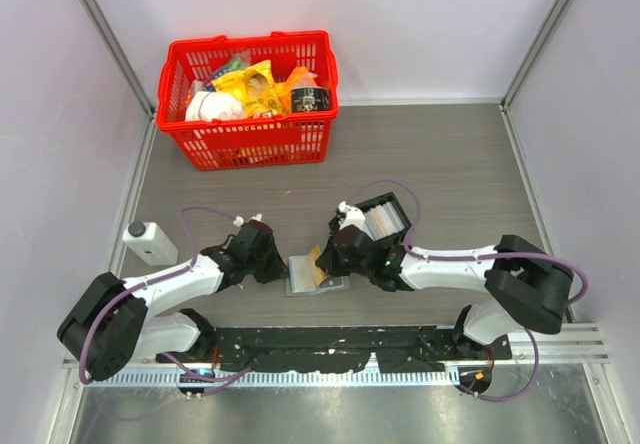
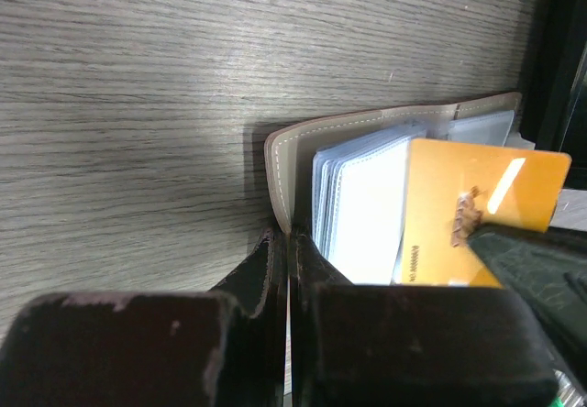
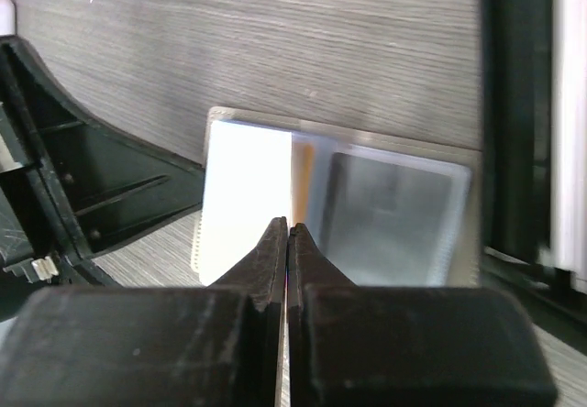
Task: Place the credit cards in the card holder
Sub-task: Insert the credit card into the card holder.
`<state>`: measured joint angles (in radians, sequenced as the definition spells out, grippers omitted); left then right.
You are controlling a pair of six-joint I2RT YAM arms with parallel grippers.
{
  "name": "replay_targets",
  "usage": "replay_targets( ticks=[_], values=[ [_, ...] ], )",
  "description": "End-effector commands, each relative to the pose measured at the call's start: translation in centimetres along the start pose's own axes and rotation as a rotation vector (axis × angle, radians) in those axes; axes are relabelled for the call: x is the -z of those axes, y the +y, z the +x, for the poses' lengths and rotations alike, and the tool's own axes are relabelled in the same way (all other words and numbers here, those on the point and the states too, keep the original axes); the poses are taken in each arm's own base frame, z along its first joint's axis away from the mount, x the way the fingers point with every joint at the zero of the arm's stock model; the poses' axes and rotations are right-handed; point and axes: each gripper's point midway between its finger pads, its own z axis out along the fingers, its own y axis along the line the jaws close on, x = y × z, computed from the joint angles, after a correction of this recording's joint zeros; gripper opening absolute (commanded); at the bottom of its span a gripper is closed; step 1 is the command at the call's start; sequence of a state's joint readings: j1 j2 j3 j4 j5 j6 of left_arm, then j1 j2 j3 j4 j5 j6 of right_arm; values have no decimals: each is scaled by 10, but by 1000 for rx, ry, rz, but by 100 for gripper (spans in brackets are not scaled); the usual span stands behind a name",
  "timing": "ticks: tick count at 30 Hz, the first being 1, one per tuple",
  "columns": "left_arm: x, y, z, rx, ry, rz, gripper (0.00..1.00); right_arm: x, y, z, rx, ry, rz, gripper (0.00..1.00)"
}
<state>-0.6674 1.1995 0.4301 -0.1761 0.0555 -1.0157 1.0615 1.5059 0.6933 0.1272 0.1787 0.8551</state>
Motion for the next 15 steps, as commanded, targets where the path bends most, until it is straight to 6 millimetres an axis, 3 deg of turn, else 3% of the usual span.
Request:
replay_targets(
  ticks=[1,5,15],
  values=[
    [-4,54,20,-14,41,-189,0,14,3,-23,-104,-92,-95,1],
    [-5,55,21,-13,46,-197,0,13,-6,-17,-131,-93,-91,1],
    [-8,56,23,-5,53,-197,0,7,-5,-4,-228,-92,-162,1]
  ],
)
